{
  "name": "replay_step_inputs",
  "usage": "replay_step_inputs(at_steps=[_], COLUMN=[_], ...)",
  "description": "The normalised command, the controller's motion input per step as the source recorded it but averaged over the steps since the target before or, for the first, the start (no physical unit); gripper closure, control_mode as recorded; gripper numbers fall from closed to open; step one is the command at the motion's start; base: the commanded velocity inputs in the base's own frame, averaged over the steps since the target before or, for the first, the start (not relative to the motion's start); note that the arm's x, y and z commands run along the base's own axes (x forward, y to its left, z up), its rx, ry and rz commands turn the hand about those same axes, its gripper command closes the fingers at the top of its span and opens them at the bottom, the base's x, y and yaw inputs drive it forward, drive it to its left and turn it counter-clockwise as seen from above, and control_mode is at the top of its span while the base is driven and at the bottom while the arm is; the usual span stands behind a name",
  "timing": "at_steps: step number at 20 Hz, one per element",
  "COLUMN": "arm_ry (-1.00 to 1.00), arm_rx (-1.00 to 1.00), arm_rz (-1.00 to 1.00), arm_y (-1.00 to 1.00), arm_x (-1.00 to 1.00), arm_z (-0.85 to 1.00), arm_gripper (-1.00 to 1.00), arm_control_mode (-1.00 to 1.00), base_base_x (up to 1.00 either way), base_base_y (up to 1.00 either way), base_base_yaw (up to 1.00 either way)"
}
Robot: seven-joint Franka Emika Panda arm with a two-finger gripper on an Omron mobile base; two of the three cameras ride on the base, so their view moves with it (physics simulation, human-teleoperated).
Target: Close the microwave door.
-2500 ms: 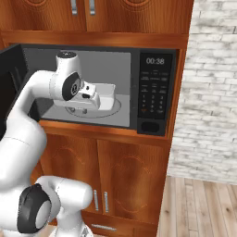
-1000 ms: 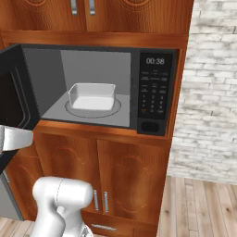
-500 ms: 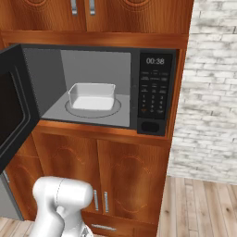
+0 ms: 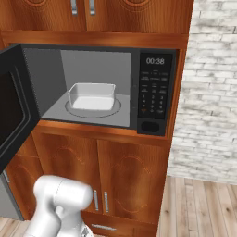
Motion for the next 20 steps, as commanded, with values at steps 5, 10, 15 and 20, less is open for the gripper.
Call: replay_step_inputs(at_steps=[5,10,15,20], arm_ry=[0.00,0.02,0.00,0.04], arm_rx=[-0.24,-0.15,-0.05,0.00], arm_rz=[-0.32,-0.41,-0.36,-0.19], arm_y=[0.98,0.56,0.49,-0.14], arm_x=[0.81,0.97,0.46,0.05], arm_z=[-0.20,-0.20,-0.30,-0.19], arm_gripper=[-1.00,-1.00,-1.00,-1.00], arm_control_mode=[-1.00,-1.00,-1.00,-1.00], base_base_x=[0.00,0.00,0.00,0.00], base_base_y=[0.00,0.00,0.00,0.00], base_base_yaw=[0.00,0.00,0.00,0.00])
